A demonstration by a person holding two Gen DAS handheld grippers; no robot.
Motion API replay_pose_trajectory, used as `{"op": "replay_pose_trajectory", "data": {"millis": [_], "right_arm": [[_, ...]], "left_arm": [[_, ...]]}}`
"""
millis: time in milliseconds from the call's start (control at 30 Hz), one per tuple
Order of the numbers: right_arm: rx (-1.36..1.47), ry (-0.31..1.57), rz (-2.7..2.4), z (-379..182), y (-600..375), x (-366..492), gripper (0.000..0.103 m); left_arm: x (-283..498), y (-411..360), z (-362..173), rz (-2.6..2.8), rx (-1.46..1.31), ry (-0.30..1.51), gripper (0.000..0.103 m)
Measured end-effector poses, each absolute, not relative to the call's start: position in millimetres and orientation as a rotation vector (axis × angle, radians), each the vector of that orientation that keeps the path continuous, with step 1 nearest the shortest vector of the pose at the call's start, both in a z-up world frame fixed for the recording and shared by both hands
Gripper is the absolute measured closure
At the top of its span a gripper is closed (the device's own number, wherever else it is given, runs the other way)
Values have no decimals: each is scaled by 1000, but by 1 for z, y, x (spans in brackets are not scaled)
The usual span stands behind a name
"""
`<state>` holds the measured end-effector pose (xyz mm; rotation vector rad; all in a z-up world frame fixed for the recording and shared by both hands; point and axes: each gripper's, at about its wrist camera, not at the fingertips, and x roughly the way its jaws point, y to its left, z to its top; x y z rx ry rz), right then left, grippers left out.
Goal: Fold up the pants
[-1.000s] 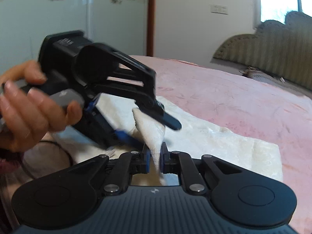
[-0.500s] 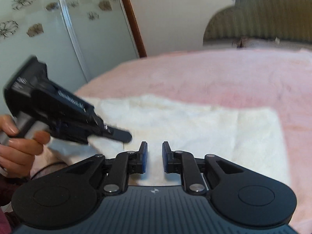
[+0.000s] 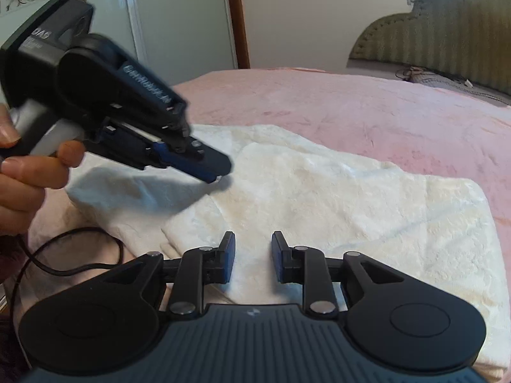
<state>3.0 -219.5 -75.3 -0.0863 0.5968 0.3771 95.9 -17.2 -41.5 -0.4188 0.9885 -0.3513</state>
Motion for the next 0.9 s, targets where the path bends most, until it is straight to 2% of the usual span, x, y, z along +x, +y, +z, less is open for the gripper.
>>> {"op": "replay_pose_trajectory", "data": {"millis": [100, 233, 300, 400, 467, 533, 600, 733, 900], "right_arm": [[-130, 606, 335, -78, -214, 4, 79], [-91, 532, 385, -67, -213, -4, 78], [-125, 565, 383, -73, -205, 1, 77], [-123, 574, 356, -74, -203, 3, 77], [-80, 537, 372, -67, -206, 1, 76], [-72, 544, 389, -67, -204, 3, 71], [-110, 576, 380, -73, -198, 8, 65], [-113, 532, 362, -60, -191, 7, 64], [-286, 460, 523, -45, -131, 5, 64]], "left_arm": [[95, -22, -49, -316, -399, 1000, 67], [86, -12, -36, -300, -405, 966, 67], [80, -2, -29, -283, -395, 943, 65], [67, 16, -18, -215, -357, 912, 59], [59, 29, -15, -180, -330, 886, 46], [55, 38, -17, -131, -270, 876, 42], [54, 45, -21, -87, -217, 900, 42], [30, 88, -13, -35, -322, 829, 42], [-4, 161, 0, 165, -420, 766, 42]]}}
